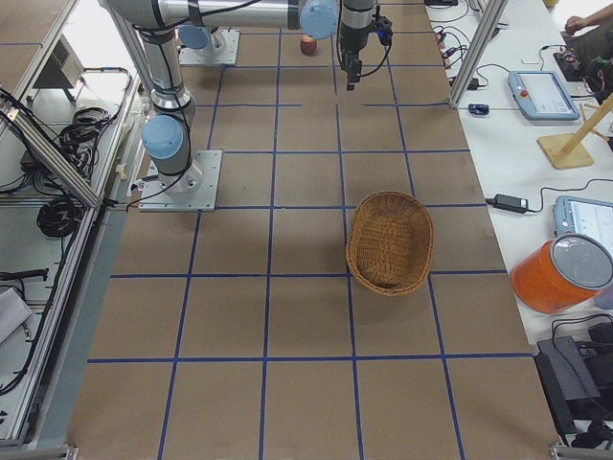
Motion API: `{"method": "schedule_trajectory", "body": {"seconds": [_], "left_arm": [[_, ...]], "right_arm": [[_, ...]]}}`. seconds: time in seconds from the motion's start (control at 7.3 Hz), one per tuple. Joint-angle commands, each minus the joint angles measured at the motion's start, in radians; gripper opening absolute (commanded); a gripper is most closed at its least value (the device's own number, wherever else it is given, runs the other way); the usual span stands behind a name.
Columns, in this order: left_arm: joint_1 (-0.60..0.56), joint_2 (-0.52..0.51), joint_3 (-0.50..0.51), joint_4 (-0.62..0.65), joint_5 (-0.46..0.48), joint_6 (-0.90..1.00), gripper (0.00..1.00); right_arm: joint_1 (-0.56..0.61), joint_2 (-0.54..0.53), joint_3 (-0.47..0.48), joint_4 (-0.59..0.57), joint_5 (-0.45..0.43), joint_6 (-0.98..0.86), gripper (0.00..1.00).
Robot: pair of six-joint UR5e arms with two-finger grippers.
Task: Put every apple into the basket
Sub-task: 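Move the left gripper above the pinkish-red apple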
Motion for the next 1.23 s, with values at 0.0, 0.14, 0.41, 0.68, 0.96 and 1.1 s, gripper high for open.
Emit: {"method": "schedule_trajectory", "body": {"seconds": [0.0, 0.14, 0.41, 0.68, 0.96, 1.1], "left_arm": [[0.000, 0.000, 0.000, 0.002, 0.000, 0.000, 1.00], [0.000, 0.000, 0.000, 0.002, 0.000, 0.000, 1.00], [0.002, -0.004, -0.003, 0.002, 0.002, 0.002, 1.00], [0.047, -0.009, -0.049, 0.014, 0.014, 0.023, 1.00], [0.183, 0.002, -0.151, 0.052, 0.018, 0.185, 1.00], [0.208, -0.006, -0.215, 0.078, 0.018, 0.213, 1.00]], "right_arm": [[0.000, 0.000, 0.000, -0.001, 0.003, 0.000, 1.00], [0.000, 0.001, 0.000, -0.001, 0.002, 0.000, 1.00], [-0.001, 0.000, 0.000, -0.003, 0.002, 0.000, 1.00], [0.000, 0.001, 0.002, 0.000, 0.000, 0.000, 1.00], [-0.002, 0.001, 0.002, 0.002, 0.000, 0.000, 1.00], [-0.002, 0.003, 0.002, -0.004, 0.000, 0.002, 1.00]]}}
